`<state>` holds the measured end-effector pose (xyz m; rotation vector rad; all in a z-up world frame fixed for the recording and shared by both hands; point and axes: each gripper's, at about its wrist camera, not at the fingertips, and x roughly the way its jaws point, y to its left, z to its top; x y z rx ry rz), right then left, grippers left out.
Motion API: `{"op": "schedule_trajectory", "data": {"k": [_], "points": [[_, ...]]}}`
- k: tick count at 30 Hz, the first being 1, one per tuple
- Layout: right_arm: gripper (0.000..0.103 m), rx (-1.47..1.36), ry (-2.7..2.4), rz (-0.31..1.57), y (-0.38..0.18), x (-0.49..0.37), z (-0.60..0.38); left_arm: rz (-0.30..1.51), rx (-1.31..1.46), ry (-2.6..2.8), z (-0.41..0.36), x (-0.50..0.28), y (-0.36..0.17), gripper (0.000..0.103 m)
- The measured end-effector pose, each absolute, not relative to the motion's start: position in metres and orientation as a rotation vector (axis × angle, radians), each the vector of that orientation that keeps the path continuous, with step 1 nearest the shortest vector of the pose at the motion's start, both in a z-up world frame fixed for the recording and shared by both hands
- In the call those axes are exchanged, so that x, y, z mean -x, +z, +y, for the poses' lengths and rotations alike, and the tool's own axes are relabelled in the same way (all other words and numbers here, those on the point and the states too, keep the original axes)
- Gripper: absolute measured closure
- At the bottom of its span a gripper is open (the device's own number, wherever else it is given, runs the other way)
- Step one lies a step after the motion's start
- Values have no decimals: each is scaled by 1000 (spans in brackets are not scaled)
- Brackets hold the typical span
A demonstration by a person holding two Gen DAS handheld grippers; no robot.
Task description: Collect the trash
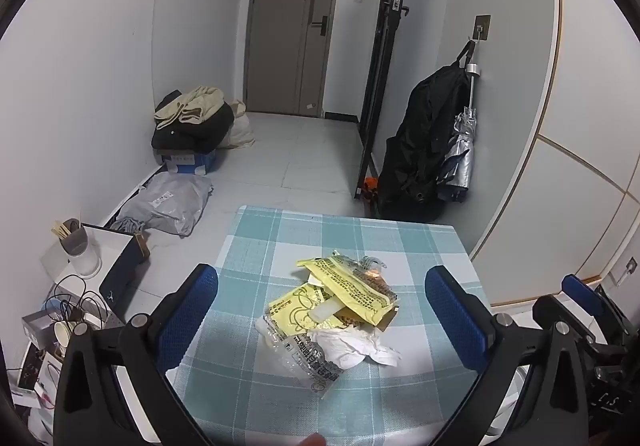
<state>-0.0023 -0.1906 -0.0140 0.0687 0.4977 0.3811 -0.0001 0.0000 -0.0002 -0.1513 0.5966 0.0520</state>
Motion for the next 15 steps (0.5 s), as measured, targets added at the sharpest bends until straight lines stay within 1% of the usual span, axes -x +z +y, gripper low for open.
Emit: {"op": "schedule_trajectory", "data": {"k": [15], "points": [[1,-58,354,498,-17,3,-195,593,149,34,0,4,-1,1]]}}
